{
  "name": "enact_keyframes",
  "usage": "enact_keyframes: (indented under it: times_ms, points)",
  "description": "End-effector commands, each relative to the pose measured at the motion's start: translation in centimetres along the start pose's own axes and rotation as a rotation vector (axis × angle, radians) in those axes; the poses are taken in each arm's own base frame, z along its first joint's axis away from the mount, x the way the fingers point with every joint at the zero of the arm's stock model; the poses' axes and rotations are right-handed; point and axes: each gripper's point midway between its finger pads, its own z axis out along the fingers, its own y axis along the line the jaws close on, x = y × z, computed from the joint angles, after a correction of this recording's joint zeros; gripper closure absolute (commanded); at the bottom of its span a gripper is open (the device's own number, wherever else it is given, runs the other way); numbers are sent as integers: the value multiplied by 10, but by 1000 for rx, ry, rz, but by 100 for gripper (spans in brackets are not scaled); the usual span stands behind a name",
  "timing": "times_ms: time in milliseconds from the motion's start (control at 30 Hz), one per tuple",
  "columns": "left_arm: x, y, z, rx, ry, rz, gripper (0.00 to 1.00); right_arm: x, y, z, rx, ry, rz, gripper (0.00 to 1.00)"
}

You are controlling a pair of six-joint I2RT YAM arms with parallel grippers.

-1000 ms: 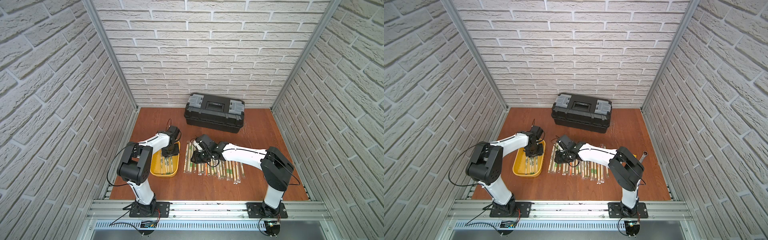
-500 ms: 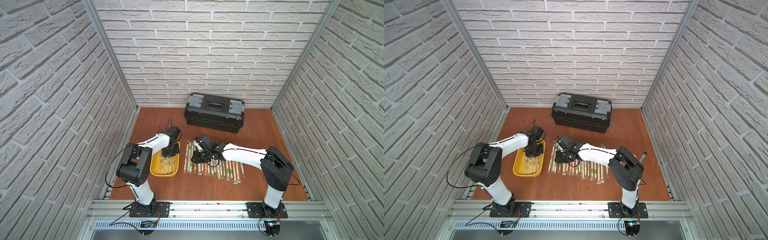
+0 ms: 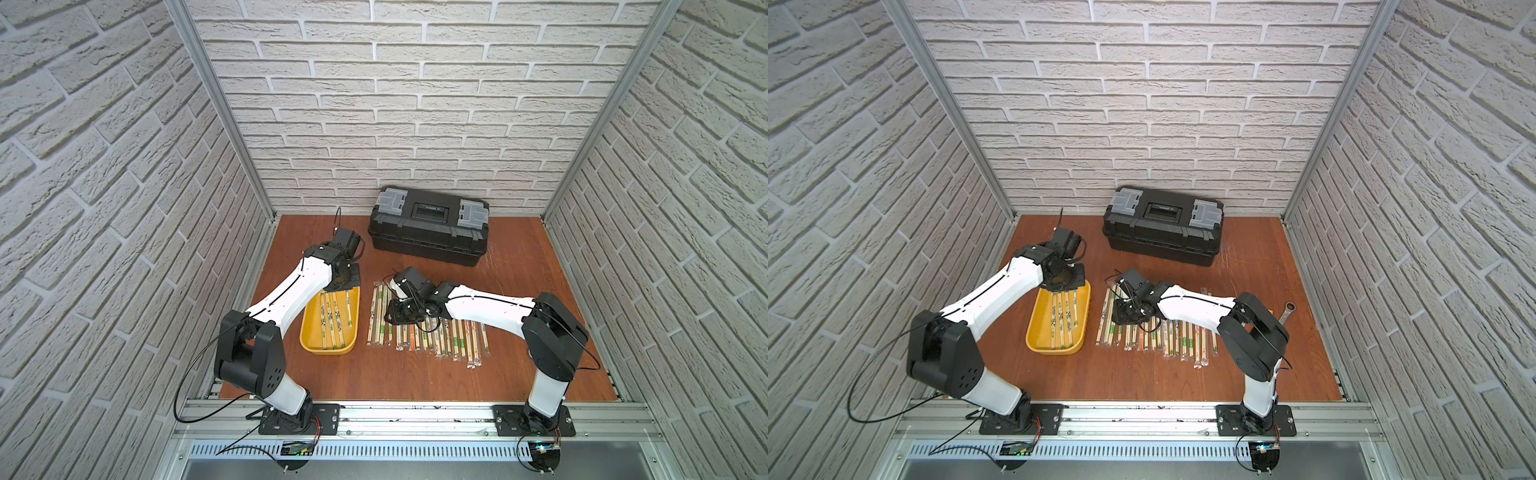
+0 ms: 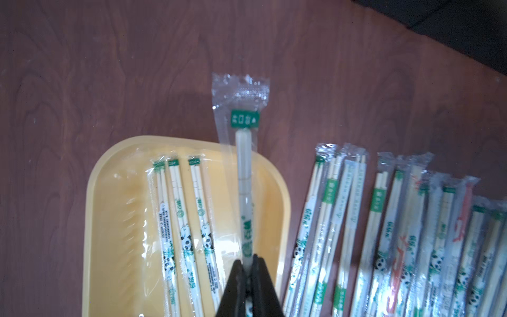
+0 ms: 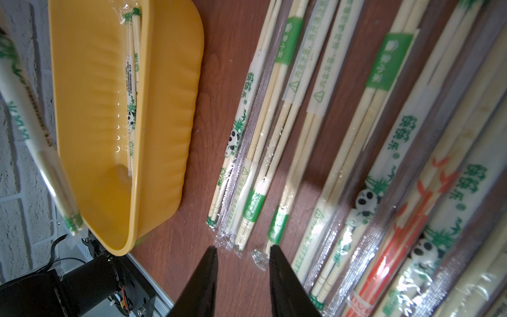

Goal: Take the paired disposable chopsticks out of the storage box
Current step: Pick up the paired disposable chopsticks from the storage box, then place the paired disposable chopsticks at the center of the board.

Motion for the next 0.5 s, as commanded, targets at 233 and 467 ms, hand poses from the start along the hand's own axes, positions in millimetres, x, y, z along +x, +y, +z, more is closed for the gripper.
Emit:
enact_keyframes:
  times_ms: [233, 467]
  points:
    - [29, -52, 52, -17, 123, 125, 100, 2, -21, -24, 18, -52, 23, 66]
    - [41, -48, 79, -49, 173, 133, 100, 8, -27, -25, 23, -54, 37, 66]
